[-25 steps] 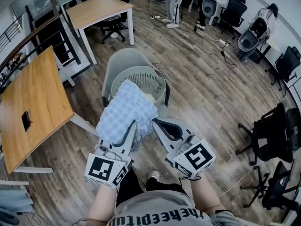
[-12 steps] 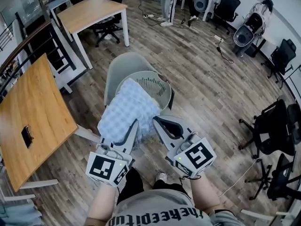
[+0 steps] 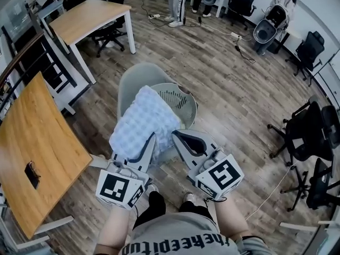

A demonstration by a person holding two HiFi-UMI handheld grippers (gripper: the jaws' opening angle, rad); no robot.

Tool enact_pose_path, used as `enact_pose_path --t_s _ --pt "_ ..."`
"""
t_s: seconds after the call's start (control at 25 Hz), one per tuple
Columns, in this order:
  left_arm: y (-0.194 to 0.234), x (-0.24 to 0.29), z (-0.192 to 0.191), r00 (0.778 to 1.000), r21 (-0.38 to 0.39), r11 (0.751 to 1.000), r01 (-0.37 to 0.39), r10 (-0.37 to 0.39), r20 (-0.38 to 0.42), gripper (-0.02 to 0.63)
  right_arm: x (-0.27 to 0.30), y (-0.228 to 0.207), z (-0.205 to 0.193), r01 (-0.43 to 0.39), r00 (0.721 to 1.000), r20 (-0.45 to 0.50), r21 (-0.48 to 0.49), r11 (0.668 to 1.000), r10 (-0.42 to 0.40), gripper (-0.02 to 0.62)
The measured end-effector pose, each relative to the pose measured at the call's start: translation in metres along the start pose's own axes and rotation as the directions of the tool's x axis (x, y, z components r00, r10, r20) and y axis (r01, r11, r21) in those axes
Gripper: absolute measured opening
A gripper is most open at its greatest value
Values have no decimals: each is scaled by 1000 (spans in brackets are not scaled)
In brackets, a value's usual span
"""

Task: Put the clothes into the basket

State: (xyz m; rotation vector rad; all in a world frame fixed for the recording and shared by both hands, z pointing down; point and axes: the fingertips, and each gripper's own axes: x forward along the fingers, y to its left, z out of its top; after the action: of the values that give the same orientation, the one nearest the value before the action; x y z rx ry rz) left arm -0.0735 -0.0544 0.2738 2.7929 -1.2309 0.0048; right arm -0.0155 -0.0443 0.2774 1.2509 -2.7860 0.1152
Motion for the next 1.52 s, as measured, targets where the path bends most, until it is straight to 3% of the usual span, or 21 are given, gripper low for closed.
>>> enact_pose_path --t_s 0.76,1.16,1.52 --pt "46 18 -3 982 -3 982 188 -188 -13 78 42 -5 0 189 982 1 14 982 -189 9" --pt "47 35 -12 974 -31 974 225 -226 -18 78 35 -22 -9 248 969 -19 23 969 -247 9" --pt "55 63 -14 982 -29 982 187 -188 -28 78 49 -52 -10 210 978 -17 26 977 -210 9"
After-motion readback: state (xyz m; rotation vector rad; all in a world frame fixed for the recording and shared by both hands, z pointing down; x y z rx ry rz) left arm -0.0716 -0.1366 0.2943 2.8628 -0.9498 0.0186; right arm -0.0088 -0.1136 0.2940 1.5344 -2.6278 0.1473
